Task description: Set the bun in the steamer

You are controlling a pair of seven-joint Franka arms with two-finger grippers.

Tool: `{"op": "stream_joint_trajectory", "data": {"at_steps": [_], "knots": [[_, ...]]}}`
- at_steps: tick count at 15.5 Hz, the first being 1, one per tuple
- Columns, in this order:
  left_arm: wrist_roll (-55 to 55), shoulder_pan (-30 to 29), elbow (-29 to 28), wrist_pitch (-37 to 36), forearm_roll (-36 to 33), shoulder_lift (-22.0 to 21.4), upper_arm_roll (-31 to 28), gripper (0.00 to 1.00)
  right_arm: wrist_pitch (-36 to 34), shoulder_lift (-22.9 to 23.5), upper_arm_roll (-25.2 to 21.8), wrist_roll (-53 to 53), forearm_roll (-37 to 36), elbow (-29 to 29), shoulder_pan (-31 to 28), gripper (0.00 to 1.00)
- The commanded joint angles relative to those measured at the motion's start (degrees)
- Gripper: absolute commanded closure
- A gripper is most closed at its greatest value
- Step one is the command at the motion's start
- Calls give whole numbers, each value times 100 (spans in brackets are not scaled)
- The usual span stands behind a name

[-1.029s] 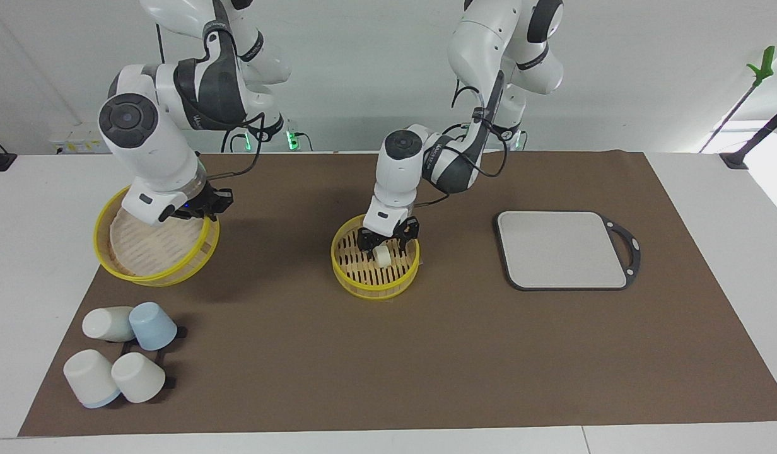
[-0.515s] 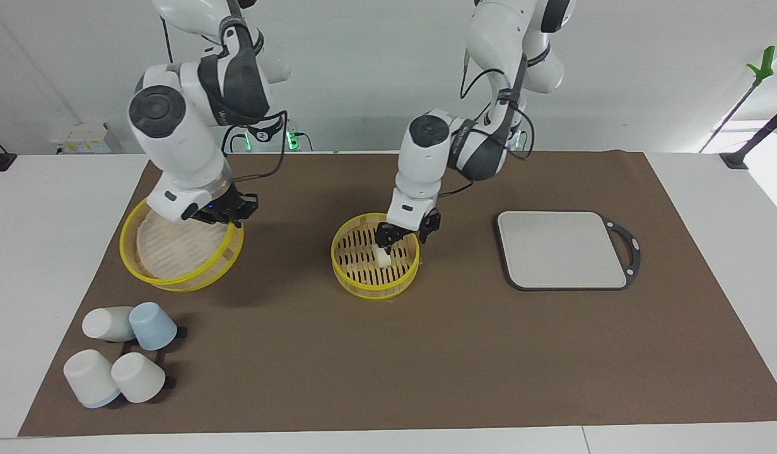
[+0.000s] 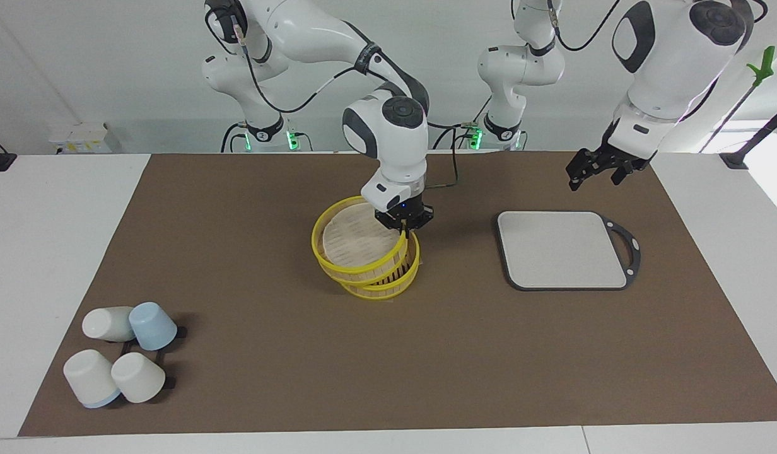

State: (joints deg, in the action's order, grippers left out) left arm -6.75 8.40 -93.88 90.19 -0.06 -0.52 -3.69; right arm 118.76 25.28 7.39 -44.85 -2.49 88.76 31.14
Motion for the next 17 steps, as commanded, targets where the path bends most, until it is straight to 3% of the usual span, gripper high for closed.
{"op": "stream_joint_trajectory", "data": {"at_steps": [1,4,9,15,17], "knots": [[166,-13,-227,-151,-135,-273,70,0,384,47,8,-567,-59,45,163,100],[157,39,-403,-160,-135,-528,88,0,622,205,8,-683,-67,27,339,100],[183,4,-395,-133,-135,-590,105,0,991,302,0,-630,-85,36,244,100],[174,57,-369,174,-65,-476,26,0,1615,417,8,-394,-85,36,24,100],[174,231,-324,165,-65,-327,-271,0,1686,425,8,-367,-85,53,32,100]]}}
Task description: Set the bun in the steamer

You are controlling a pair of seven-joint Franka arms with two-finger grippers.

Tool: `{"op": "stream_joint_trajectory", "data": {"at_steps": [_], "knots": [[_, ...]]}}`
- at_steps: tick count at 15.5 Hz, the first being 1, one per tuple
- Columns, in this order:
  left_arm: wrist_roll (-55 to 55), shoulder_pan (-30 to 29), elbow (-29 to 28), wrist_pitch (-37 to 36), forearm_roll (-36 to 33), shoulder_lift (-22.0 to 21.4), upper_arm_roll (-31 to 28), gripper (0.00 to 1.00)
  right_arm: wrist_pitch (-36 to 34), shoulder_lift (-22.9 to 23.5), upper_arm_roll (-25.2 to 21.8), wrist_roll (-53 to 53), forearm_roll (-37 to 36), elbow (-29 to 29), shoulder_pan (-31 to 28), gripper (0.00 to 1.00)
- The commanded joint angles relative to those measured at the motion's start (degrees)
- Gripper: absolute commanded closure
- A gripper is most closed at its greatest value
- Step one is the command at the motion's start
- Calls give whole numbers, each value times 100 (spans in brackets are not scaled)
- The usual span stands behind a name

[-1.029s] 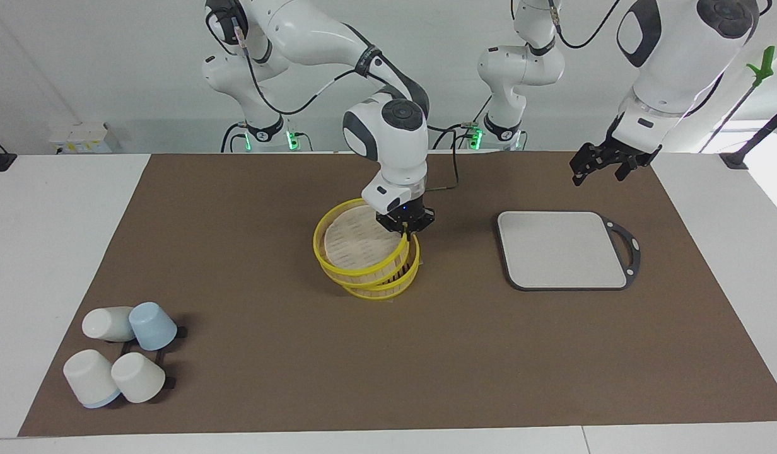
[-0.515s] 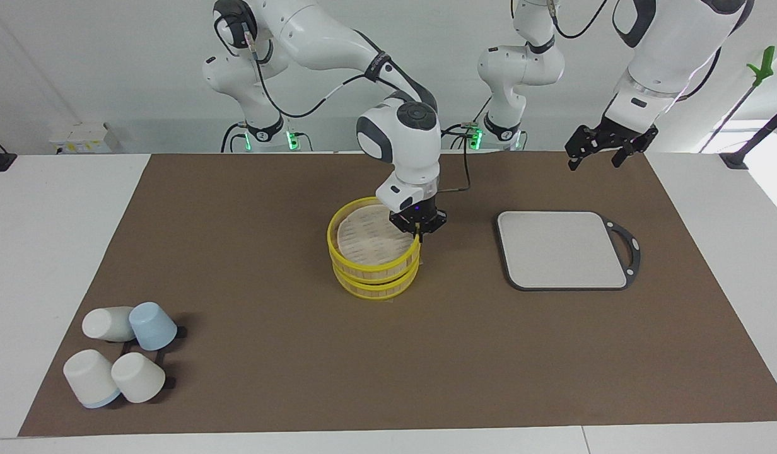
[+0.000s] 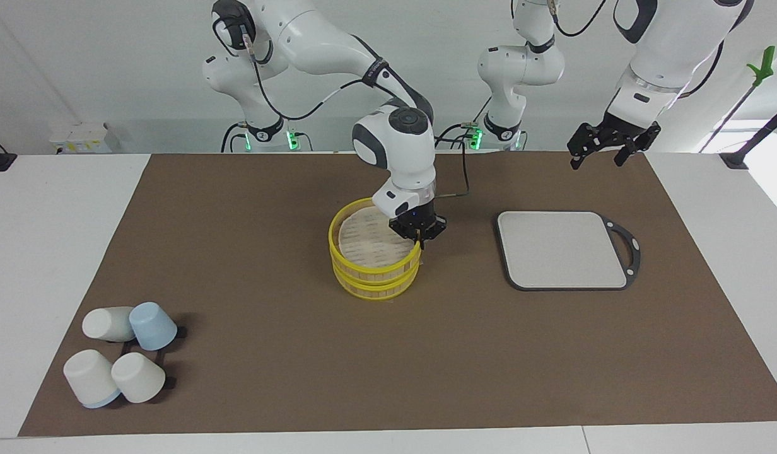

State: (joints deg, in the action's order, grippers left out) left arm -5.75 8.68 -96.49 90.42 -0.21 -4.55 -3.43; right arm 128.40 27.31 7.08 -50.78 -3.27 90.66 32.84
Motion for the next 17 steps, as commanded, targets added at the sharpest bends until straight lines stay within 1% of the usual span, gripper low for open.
{"op": "stream_joint_trajectory", "data": {"at_steps": [1,3,4,5,6,7,8,9,10,11,12,14,17], "knots": [[83,422,-54,134,-49,77,-533,0,731,222,39,235,-7,-137,-146,100],[83,477,-45,117,-49,60,-597,0,739,222,39,427,-7,-145,-155,91],[83,451,-45,108,-49,43,-580,0,748,222,39,568,-7,-154,-216,84],[83,459,-45,117,-49,25,-580,0,801,222,39,717,2,-163,-278,73],[83,477,-45,117,-49,7,-588,0,949,231,39,858,11,-146,-296,67],[83,486,-37,117,-49,7,-588,0,1090,266,39,920,11,-102,-296,53],[83,486,-45,125,-49,16,-597,0,1135,292,39,921,11,-102,-287,46],[83,486,-37,125,-49,7,-597,0,1126,293,39,921,11,-119,-296,44],[83,486,-37,143,-49,7,-597,0,1126,284,39,921,11,-119,-287,29],[83,486,-37,134,-49,7,-597,0,1100,284,39,921,11,-119,-287,2],[92,486,-45,134,-49,7,-606,0,1039,275,39,921,11,-145,-278,0],[83,486,-37,143,-49,7,-615,0,847,249,30,877,19,-198,-243,0],[74,495,-45,143,-49,-2,-606,0,-22,222,4,859,-24,-470,-252,0]]}}
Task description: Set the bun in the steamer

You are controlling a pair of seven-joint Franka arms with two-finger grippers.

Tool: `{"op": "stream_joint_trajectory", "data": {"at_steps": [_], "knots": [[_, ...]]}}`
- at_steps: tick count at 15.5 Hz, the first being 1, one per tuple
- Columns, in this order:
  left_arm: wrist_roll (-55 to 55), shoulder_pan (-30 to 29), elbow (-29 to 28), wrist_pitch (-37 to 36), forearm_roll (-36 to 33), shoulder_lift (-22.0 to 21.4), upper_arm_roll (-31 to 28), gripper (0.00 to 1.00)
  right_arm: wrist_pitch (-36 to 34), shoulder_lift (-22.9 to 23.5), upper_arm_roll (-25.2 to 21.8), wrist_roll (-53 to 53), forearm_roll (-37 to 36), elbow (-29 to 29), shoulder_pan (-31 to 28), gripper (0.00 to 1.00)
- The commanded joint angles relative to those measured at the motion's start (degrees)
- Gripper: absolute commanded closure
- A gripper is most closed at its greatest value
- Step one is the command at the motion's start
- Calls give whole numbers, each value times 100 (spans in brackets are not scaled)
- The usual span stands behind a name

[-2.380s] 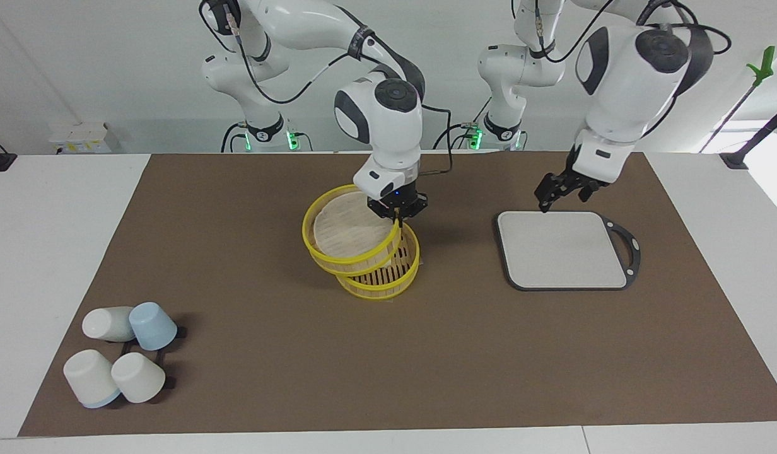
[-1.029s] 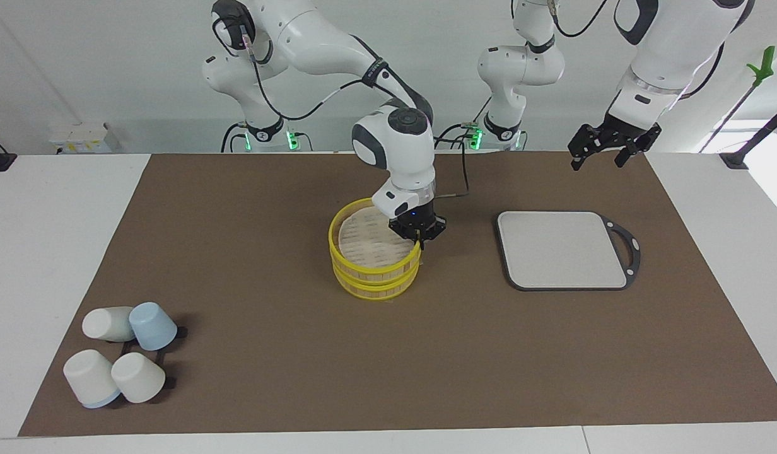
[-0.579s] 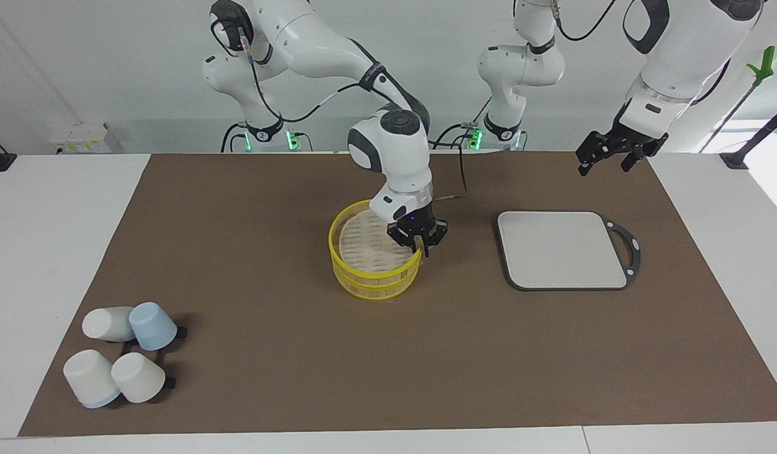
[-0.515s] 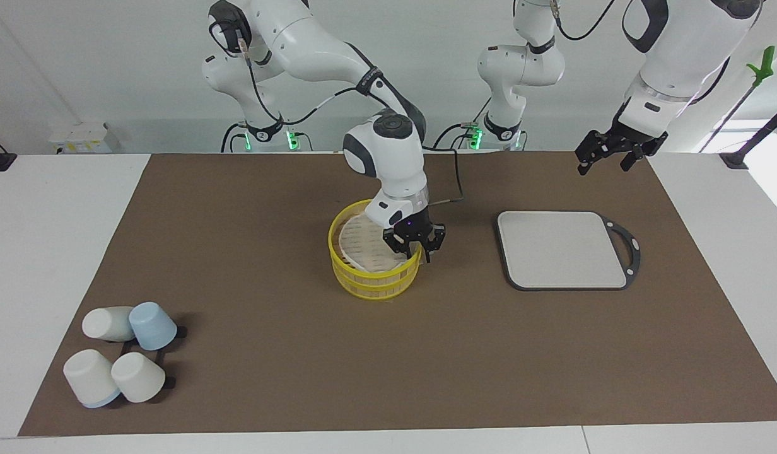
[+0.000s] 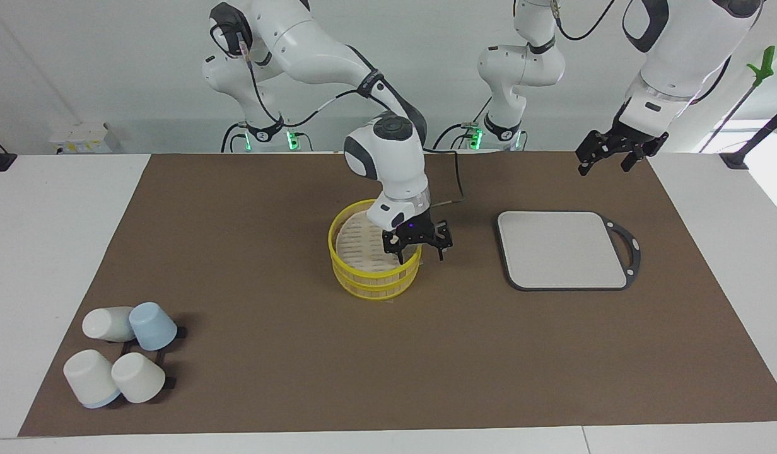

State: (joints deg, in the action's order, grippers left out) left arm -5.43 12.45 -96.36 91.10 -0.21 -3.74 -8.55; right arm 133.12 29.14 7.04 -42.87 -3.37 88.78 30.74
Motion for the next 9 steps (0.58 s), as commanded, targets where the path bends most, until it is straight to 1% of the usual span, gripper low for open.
{"op": "stream_joint_trajectory", "data": {"at_steps": [1,4,7,9], "knots": [[42,109,-50,74,-49,-83,-94,0,-663,4,-1,85,-58,-282,-85,0],[51,109,-76,74,-49,-100,-103,0,-1303,-434,-45,356,-85,-273,-541,0],[42,109,-67,66,-58,-92,-94,0,-2409,-1093,-54,848,-42,-273,-1155,0],[-2,118,-41,66,-49,-83,-86,0,-3419,-1584,-53,1217,12,-230,-1613,0]]}}
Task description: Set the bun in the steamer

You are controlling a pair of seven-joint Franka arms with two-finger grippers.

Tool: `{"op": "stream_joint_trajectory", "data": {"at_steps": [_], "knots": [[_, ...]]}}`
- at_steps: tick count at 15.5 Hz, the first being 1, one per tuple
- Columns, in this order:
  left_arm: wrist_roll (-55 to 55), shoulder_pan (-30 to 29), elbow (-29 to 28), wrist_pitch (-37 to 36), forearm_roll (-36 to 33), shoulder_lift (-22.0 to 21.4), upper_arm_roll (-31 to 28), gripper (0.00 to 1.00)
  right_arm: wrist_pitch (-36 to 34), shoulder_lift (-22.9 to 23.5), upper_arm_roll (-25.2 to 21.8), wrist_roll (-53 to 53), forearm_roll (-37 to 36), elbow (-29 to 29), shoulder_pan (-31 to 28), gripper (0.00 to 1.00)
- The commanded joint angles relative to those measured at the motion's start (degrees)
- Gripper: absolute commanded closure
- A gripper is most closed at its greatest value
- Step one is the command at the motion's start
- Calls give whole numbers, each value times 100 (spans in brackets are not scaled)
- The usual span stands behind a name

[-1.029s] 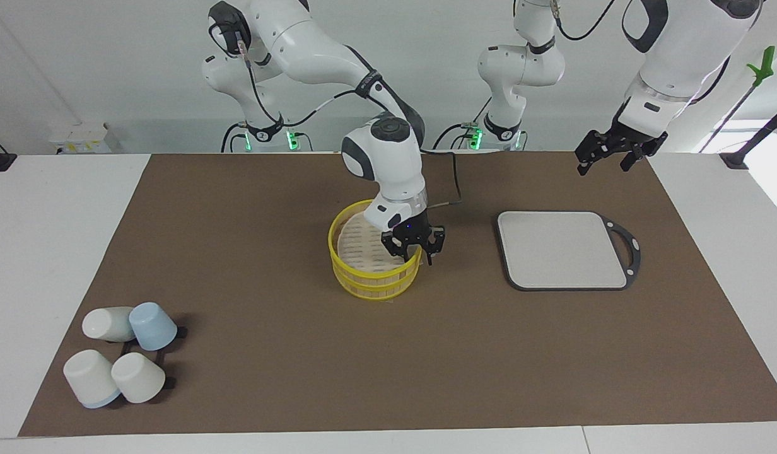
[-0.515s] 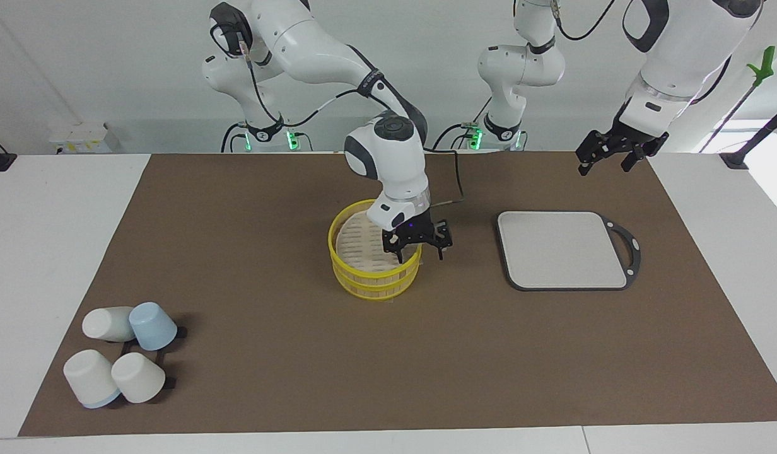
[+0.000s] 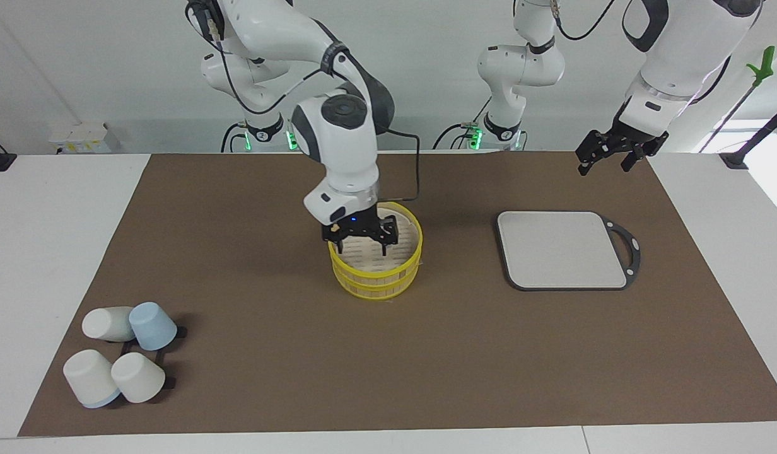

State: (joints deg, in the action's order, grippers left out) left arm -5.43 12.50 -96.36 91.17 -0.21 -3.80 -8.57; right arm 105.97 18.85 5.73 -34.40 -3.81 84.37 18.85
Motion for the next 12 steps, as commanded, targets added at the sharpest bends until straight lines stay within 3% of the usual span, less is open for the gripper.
{"op": "stream_joint_trajectory", "data": {"at_steps": [1,3,7,9,12], "knots": [[-2,112,-23,41,-49,-77,-83,0,-1153,-801,78,607,56,264,-582,0],[-19,60,-6,15,-58,-51,12,0,-1789,-1363,78,864,65,588,-698,0],[16,-115,3,6,-41,-69,179,0,-1764,-2349,113,1284,249,1590,-1373,0],[16,-536,29,6,3,-69,705,0,-1799,-2421,60,1855,258,1671,-1480,0],[7,-547,38,-3,4,-60,716,0,-1616,-2360,-220,2112,275,1627,-1533,0]]}}
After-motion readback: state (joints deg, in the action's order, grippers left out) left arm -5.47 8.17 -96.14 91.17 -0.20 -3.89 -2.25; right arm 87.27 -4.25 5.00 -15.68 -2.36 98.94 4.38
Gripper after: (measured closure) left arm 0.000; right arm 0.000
